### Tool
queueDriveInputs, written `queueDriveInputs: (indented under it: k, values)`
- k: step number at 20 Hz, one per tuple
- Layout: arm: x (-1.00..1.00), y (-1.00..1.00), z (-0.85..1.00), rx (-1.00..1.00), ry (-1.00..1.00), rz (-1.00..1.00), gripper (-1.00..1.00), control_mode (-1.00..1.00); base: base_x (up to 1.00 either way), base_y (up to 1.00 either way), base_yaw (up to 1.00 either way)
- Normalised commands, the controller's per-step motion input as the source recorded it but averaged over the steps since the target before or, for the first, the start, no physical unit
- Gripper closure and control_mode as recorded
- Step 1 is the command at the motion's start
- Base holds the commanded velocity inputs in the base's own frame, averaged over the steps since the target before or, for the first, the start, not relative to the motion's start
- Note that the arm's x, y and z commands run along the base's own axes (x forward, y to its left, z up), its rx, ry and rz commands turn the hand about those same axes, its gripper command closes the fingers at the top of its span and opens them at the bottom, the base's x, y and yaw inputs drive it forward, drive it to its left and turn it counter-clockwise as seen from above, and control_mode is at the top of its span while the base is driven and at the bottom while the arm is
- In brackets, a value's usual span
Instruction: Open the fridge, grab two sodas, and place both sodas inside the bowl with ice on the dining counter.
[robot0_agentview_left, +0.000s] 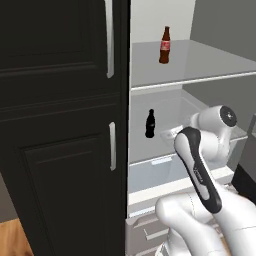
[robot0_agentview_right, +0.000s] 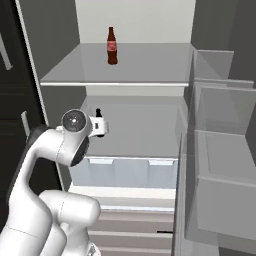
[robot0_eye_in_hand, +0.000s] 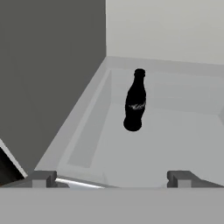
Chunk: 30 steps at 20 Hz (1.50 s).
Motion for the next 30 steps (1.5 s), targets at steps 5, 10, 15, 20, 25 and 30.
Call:
queueDriveInputs:
  k: [5, 10, 15, 20, 25, 30]
  values:
    - [0.52, 0.00, -0.01, 0.00, 0.00, 0.00, -1.00, -1.00, 0.00, 0.00, 0.00]
    - [0.58, 0.00, -0.01, 0.00, 0.00, 0.00, -1.00, -1.00, 0.00, 0.00, 0.00]
    - [0.53, 0.00, -0.01, 0.00, 0.00, 0.00, -1.00, -1.00, 0.00, 0.00, 0.00]
    - [0.44, -0.01, 0.00, 0.00, 0.00, 0.00, -1.00, -1.00, 0.00, 0.00, 0.00]
    - [0.34, 0.00, 0.00, 0.00, 0.00, 0.00, -1.00, -1.00, 0.00, 0.00, 0.00]
    - [0.29, 0.05, -0.14, -0.01, 0.00, 0.00, -1.00, -1.00, 0.00, 0.00, 0.00]
